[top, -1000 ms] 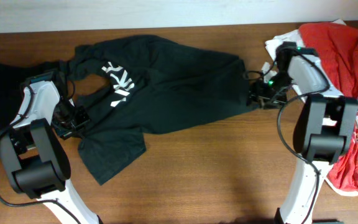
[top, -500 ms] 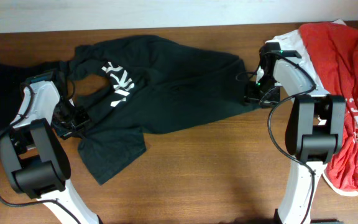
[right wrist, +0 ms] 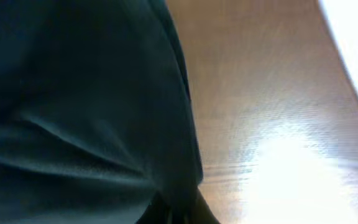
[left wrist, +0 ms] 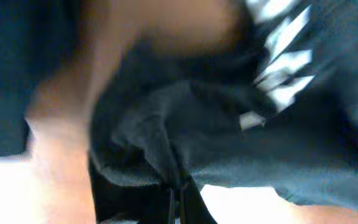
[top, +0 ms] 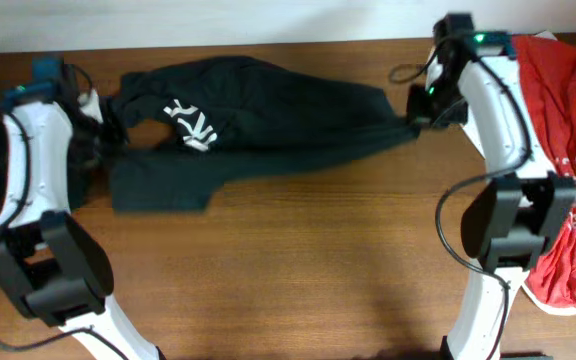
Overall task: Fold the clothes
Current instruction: 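Lift the t-shirt with both grippers and lay it flat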
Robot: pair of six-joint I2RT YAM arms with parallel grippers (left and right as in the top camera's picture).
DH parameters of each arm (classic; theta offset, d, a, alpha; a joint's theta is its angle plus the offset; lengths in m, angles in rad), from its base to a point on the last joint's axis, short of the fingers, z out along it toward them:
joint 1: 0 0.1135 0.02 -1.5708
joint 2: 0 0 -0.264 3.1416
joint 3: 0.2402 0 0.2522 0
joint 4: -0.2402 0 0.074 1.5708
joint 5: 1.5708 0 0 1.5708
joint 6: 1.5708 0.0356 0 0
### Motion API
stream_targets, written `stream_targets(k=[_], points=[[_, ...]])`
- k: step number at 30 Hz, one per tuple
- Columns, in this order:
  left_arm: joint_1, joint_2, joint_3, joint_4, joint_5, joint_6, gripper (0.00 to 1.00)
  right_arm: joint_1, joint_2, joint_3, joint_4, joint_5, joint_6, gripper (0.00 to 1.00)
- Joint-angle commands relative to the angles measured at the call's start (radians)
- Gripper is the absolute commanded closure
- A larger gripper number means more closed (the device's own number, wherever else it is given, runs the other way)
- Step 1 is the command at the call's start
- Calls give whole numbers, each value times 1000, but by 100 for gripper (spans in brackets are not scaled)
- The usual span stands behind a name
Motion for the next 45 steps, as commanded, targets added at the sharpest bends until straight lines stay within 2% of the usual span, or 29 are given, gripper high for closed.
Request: stream_targets(k=[1, 3, 5, 9, 13, 18, 21, 25, 28, 31, 34, 36, 38, 40, 41, 43, 45], points=[[4, -115, 227, 8, 19, 37, 100, 5, -37, 266, -121, 19, -17, 96], [4, -156, 348, 9, 19, 37, 100, -13, -37, 482, -226, 18, -17, 96], [19, -184, 493, 20, 19, 37, 100, -39, -61, 674, -238, -42, -24, 96], [43, -211, 732, 19, 19, 37, 100, -63, -145, 888, -239, -26, -36, 96], [43, -269, 783, 0, 19, 37, 100, -71, -280, 856, -240, -14, -35, 96], [43, -348, 782, -133, 19, 74, 100, -71, -508, 562, -239, 40, -35, 96], [40, -338, 780, -127, 65, 74, 100, -71, -454, 536, -201, 99, -83, 96], [-39, -186, 780, -99, 74, 94, 100, -71, -229, 536, -118, 98, -106, 96], [-77, -10, 780, -11, 71, 115, 100, -71, -71, 536, 2, 99, -115, 96], [-77, 118, 780, 217, 71, 108, 100, -71, -24, 536, 246, 100, -106, 96], [-67, 116, 805, 501, 69, 46, 100, -97, -50, 594, 373, 105, -38, 96], [-37, 105, 880, 564, 68, 16, 100, -134, -53, 671, 346, 106, -35, 96], [-7, 100, 992, 486, 72, 17, 100, -180, -54, 717, 255, 106, -35, 96], [-3, 99, 1047, 272, 126, 19, 100, -218, -53, 718, 114, 106, -35, 96], [-6, 99, 1046, 125, 174, 21, 100, -227, -52, 700, 36, 106, -37, 96], [-23, 111, 995, -148, 176, 38, 100, -226, -52, 638, -74, 106, -68, 96], [-47, 124, 890, -311, 175, 118, 100, -224, -51, 522, -149, 106, -70, 96]])
